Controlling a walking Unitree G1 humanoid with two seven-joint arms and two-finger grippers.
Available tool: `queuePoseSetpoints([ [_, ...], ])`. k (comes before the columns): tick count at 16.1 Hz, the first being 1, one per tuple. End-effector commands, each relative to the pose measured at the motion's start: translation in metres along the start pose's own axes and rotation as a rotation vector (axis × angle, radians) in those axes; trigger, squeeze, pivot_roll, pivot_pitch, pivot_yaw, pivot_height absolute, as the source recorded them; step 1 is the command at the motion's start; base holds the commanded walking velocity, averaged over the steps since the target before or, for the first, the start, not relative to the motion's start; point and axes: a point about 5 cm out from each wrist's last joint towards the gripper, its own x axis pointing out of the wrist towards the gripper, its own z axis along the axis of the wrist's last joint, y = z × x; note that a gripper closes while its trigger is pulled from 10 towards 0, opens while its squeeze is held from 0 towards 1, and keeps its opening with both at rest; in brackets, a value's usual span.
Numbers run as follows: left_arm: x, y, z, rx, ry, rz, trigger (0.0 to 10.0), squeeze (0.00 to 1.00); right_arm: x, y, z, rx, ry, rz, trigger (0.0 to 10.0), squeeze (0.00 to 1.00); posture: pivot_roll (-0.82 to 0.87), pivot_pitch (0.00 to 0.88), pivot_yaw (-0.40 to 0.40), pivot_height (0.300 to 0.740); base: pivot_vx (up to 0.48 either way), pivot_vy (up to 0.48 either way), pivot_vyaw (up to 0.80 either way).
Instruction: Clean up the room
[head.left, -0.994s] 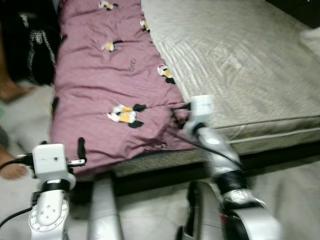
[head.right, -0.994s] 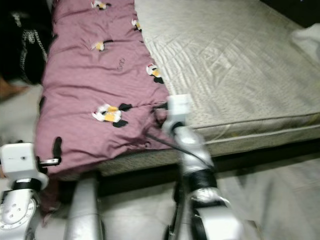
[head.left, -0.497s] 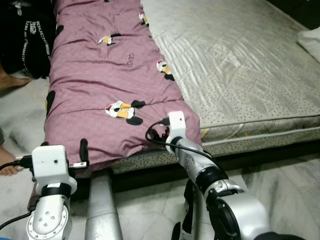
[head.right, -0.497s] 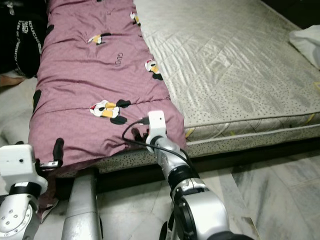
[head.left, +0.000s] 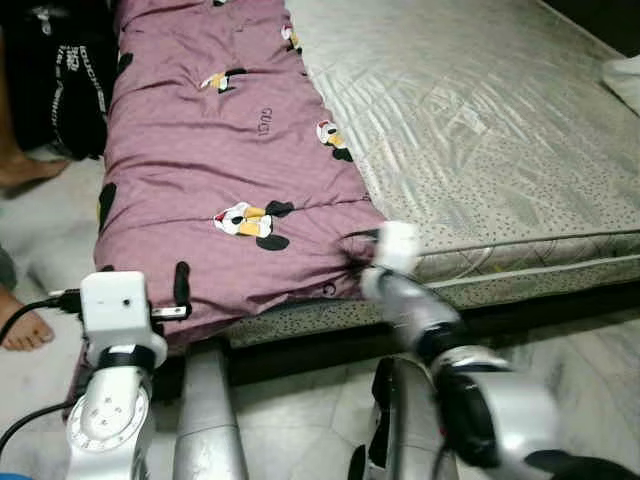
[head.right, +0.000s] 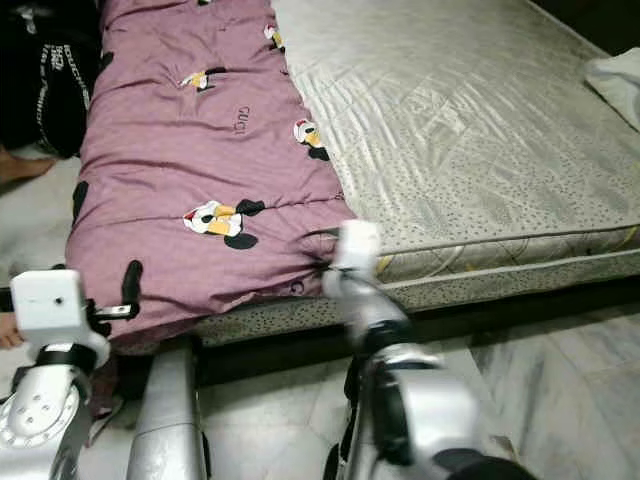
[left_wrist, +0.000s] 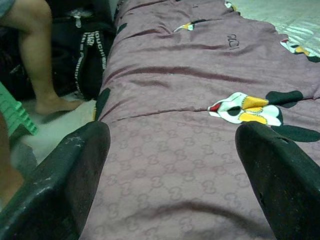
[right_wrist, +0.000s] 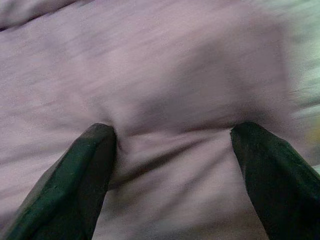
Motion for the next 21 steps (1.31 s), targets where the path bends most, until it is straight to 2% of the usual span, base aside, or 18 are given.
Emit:
queuePoseSetpoints([
  [1, 0.005, -0.008, -0.002, -0.007, 0.002, -0.045, 10.0, 0.00, -0.001, -0.010, 0.004, -0.026, -0.035, -0.024, 10.0, 0.00, 0.21, 0.000, -0.072, 0.508, 0.000, 0.000, 0.00],
  [3, 0.014, -0.017, -0.001, -0.015, -0.013, -0.092, 10.0, 0.00, -0.010, -0.026, 0.011, -0.064, -0.125, -0.020, 10.0, 0.00, 0.17, 0.000, -0.055, 0.508, 0.000, 0.000, 0.00],
  [4, 0.019, -0.019, -0.002, -0.019, -0.015, -0.104, 10.0, 0.00, -0.023, -0.038, 0.011, -0.094, -0.190, -0.038, 10.0, 0.00, 0.15, 0.000, -0.044, 0.508, 0.000, 0.000, 0.00],
  [5, 0.021, -0.020, -0.002, -0.022, -0.016, -0.108, 10.0, 0.00, -0.031, -0.042, 0.013, -0.129, -0.241, -0.045, 10.0, 0.00, 0.13, 0.000, -0.037, 0.508, 0.000, 0.000, 0.00],
  [6, 0.025, -0.020, -0.004, -0.027, -0.019, -0.121, 10.0, 0.00, -0.054, -0.048, 0.014, -0.156, -0.364, -0.049, 10.0, 0.00, 0.08, 0.000, -0.018, 0.508, 0.000, 0.000, 0.00],
  [8, 0.027, -0.021, -0.007, -0.038, -0.011, -0.132, 10.0, 0.00, -0.073, -0.050, 0.014, -0.137, -0.436, -0.047, 10.0, 0.00, 0.06, 0.000, -0.005, 0.508, 0.000, 0.000, 0.00],
  [9, 0.032, -0.024, -0.007, -0.058, -0.015, -0.154, 10.0, 0.00, -0.090, -0.049, 0.013, -0.159, -0.489, -0.029, 10.0, 0.00, 0.01, 0.000, 0.018, 0.508, 0.000, 0.000, 0.00],
  [10, 0.035, -0.027, -0.004, -0.084, -0.022, -0.171, 10.0, 0.00, -0.100, -0.043, 0.013, -0.220, -0.526, 0.006, 10.0, 0.00, -0.01, 0.000, 0.030, 0.508, 0.000, 0.000, 0.00],
  [11, 0.040, -0.031, -0.004, -0.082, -0.027, -0.184, 10.0, 0.00, -0.109, -0.040, 0.012, -0.226, -0.530, 0.014, 10.0, 0.00, -0.03, 0.000, 0.043, 0.508, 0.000, 0.000, 0.00],
  [14, 0.049, -0.035, -0.002, -0.073, -0.055, -0.215, 10.0, 0.00, -0.117, -0.043, 0.019, -0.154, -0.555, 0.008, 10.0, 0.00, -0.06, 0.000, 0.053, 0.508, 0.000, 0.000, 0.00],
  [15, 0.053, -0.034, -0.002, -0.071, -0.069, -0.215, 10.0, 0.00, -0.119, -0.041, 0.028, -0.147, -0.581, 0.032, 10.0, 0.00, -0.06, 0.000, 0.046, 0.513, 0.000, 0.000, 0.00],
  [17, 0.059, -0.035, -0.001, -0.070, -0.087, -0.210, 10.0, 0.00, -0.117, -0.038, 0.035, -0.148, -0.588, 0.056, 10.0, 0.00, -0.06, 0.000, 0.041, 0.537, 0.000, 0.000, 0.00],
  [21, 0.059, -0.038, -0.005, -0.074, -0.090, -0.216, 10.0, 0.00, -0.117, -0.032, 0.046, -0.137, -0.605, 0.089, 10.0, 0.00, -0.07, 0.000, 0.051, 0.577, 0.000, 0.000, 0.00],
])
